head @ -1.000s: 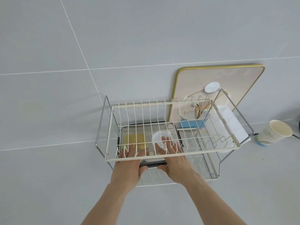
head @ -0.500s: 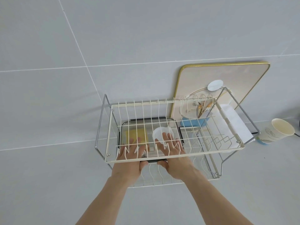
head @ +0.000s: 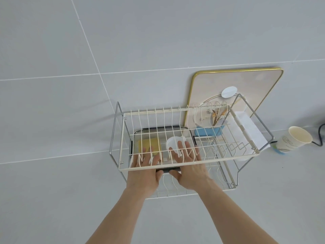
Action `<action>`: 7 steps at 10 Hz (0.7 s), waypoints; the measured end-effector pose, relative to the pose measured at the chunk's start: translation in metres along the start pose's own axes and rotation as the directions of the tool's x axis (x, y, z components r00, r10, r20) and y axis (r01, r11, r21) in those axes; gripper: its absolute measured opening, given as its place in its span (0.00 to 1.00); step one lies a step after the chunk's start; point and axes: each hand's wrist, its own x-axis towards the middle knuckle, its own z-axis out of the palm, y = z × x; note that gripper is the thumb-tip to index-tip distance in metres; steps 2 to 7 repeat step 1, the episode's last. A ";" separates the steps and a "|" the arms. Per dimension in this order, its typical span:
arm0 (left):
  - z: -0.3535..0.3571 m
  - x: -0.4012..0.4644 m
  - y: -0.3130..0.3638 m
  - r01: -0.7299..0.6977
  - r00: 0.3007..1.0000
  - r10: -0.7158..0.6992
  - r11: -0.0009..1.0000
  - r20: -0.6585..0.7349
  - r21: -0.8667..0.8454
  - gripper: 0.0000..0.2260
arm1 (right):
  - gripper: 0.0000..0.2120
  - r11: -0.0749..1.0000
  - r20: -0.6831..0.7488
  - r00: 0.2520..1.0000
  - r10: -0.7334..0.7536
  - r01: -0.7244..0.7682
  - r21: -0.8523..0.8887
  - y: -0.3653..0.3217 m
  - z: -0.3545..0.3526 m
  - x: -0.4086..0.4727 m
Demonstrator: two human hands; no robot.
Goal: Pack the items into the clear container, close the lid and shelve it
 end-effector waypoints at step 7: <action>-0.007 -0.023 0.003 -0.002 1.000 0.002 1.000 -0.013 -0.012 0.27 | 0.40 0.997 -0.101 0.994 0.032 -0.025 0.068 -0.014 -0.011 -0.012</action>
